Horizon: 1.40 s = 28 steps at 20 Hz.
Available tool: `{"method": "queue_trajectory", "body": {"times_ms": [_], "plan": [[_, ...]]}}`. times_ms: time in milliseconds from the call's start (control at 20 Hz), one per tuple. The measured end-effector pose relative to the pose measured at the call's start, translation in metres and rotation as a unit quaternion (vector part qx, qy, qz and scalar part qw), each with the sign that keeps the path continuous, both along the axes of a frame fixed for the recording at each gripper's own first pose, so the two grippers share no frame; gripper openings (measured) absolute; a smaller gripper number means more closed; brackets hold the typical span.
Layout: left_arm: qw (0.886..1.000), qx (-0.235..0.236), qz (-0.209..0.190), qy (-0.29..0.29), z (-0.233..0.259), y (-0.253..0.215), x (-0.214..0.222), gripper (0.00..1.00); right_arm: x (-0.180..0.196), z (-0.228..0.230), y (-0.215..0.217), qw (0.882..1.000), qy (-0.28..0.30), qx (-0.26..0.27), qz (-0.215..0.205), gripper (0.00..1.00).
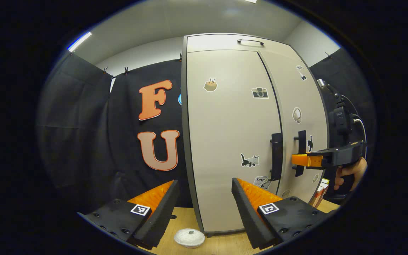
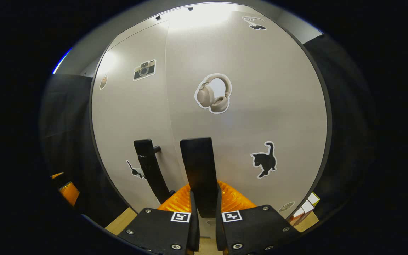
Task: Open the right door of the double-door shoe cabinet with the right hand, and open the left door with the left hand.
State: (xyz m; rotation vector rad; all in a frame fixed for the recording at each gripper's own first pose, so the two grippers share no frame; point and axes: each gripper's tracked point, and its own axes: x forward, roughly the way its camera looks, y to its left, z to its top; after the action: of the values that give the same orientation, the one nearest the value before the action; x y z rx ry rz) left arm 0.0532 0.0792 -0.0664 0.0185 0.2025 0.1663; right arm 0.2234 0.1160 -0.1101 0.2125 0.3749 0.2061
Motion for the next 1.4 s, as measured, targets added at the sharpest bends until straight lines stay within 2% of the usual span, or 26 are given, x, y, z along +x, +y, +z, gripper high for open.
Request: {"method": "queue_trajectory", "body": {"times_ms": [350,600,750,950,1400], "plan": [[1.0,0.009,-0.027,-0.01,0.012,-0.031,0.02,0.95,-0.033,0.007,-0.012,0.999,0.003,0.015,0.029,0.18],[0.998,-0.003,-0.06,-0.005,0.009,-0.06,0.033,0.96,-0.054,0.013,-0.024,0.999,0.0,0.021,0.044,0.18],[0.998,-0.01,-0.065,-0.001,0.007,-0.069,0.042,0.96,-0.065,0.017,-0.031,0.998,0.0,0.03,0.051,0.18],[0.997,-0.011,-0.074,-0.001,0.006,-0.082,0.05,0.96,-0.075,0.02,-0.041,0.999,-0.001,0.006,0.053,0.18],[0.996,-0.012,-0.09,-0.002,0.004,-0.109,0.07,0.96,-0.092,0.026,-0.07,0.999,-0.009,0.009,0.039,0.17]]}}
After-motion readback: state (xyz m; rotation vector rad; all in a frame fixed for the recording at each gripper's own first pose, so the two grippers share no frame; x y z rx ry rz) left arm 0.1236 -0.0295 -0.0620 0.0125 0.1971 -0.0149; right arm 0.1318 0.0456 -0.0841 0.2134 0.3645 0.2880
